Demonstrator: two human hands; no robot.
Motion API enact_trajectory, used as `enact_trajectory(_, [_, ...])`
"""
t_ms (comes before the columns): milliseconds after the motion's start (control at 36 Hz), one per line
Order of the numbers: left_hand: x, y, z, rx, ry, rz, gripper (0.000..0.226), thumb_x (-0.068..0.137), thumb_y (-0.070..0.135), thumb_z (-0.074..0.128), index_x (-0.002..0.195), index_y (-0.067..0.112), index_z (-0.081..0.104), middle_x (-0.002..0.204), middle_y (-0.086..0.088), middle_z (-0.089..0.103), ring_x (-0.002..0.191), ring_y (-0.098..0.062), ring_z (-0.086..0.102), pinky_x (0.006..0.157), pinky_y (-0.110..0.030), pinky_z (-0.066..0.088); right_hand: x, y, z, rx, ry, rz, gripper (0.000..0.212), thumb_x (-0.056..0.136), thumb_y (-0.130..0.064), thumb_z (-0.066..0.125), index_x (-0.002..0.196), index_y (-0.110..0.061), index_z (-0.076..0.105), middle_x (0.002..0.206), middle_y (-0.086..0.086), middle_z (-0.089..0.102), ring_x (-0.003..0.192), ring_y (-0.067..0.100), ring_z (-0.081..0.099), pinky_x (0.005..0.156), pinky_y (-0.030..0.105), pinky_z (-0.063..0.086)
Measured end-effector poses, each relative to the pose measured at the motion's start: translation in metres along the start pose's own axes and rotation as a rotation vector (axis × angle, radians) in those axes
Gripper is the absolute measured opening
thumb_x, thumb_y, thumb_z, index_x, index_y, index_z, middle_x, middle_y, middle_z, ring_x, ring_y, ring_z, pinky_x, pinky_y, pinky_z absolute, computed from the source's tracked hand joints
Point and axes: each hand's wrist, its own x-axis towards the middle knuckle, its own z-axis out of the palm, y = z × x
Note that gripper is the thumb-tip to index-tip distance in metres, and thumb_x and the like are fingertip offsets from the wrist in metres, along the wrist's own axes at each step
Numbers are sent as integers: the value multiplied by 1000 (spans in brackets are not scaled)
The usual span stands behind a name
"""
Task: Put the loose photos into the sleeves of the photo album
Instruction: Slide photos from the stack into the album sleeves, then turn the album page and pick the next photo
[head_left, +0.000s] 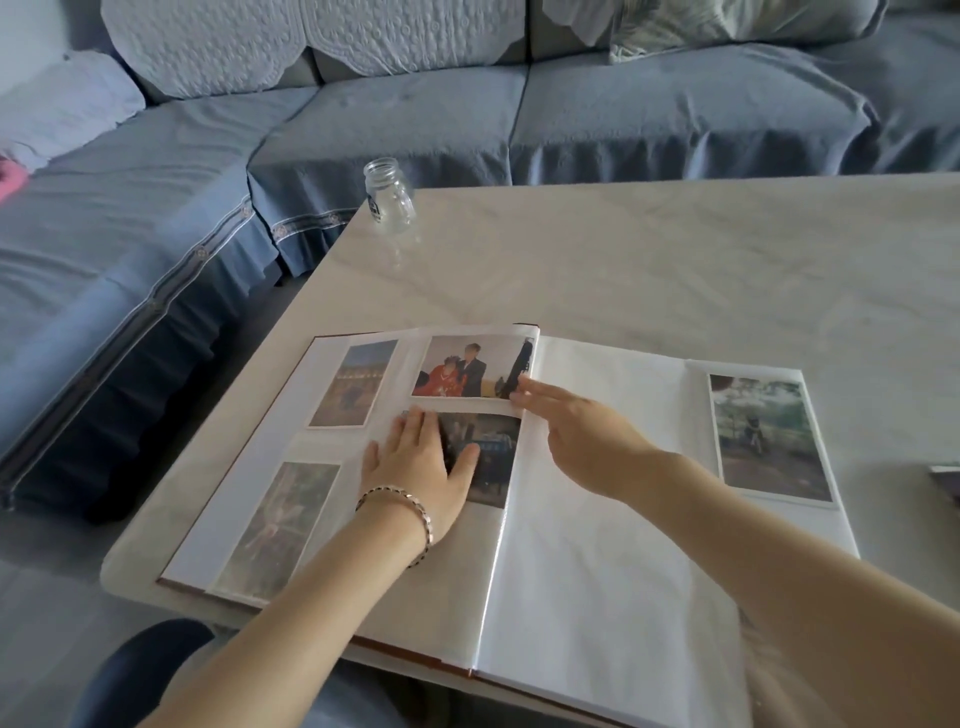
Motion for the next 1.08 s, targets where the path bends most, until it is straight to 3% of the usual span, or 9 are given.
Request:
enact_trajectory(139, [-17,38,-11,-163,203,289,31,92,23,52,121,12,58,140,-3,44,126,-24,44,104,-34,35,-45,18,-18,-15,58,44,38,95,-11,40,126,-25,56,136,-10,50,127,12,44,104,21,30])
enact_trajectory(194, [-24,57,-9,-214,267,435,22,87,14,61,107,7,67,120,-6,62,108,-27,60,92,-33,44,-68,33,-27,-43,109,81,36,94,-13,43,123,-25,59,131,-10,55,122,11,48,103,23,34])
enact_trajectory(306, [-35,96,-3,-280,151,559,21,87,23,53,95,14,70,93,-1,70,86,-23,65,77,-30,52,-120,70,-46,-46,227,230,31,91,-11,49,116,-22,65,122,-9,61,108,11,57,91,23,41])
enact_trajectory(417, [-43,125,6,-207,56,613,20,95,30,46,104,26,64,98,9,67,91,-14,59,77,-22,44,-170,111,-58,-129,406,419,28,86,-11,59,113,-15,67,122,0,61,112,22,56,91,28,41])
enact_trajectory(528, [-47,143,9,-181,44,620,20,95,33,43,106,32,61,98,12,64,91,-9,57,75,-20,40,-201,147,-66,-216,415,637,50,81,-28,68,127,-11,56,138,7,48,128,28,43,104,36,33])
enact_trajectory(639, [-46,150,12,-175,29,598,19,94,33,46,102,32,63,89,16,61,90,-8,57,73,-21,41,-216,170,-63,-283,313,807,70,84,-46,59,142,-16,33,142,7,39,135,24,32,109,34,27])
enact_trajectory(917, [-39,148,9,-221,-73,519,14,92,27,53,96,28,66,85,14,65,84,-11,61,79,-30,50,-224,167,-75,-306,309,801,31,93,-42,44,110,-20,58,107,2,65,100,26,59,67,27,36])
enact_trajectory(1000, [-38,146,12,-293,-113,503,17,90,24,55,81,38,60,80,19,64,80,-7,62,77,-25,50,-226,164,-72,-338,508,701,21,95,-18,47,99,-15,67,97,6,70,86,30,63,64,28,39])
enact_trajectory(1083, [-39,147,15,-479,-180,452,23,90,19,56,74,35,61,72,13,69,70,-2,64,73,-17,49,-224,149,-71,-460,805,361,24,74,5,64,92,-7,74,90,6,73,79,27,69,72,26,48])
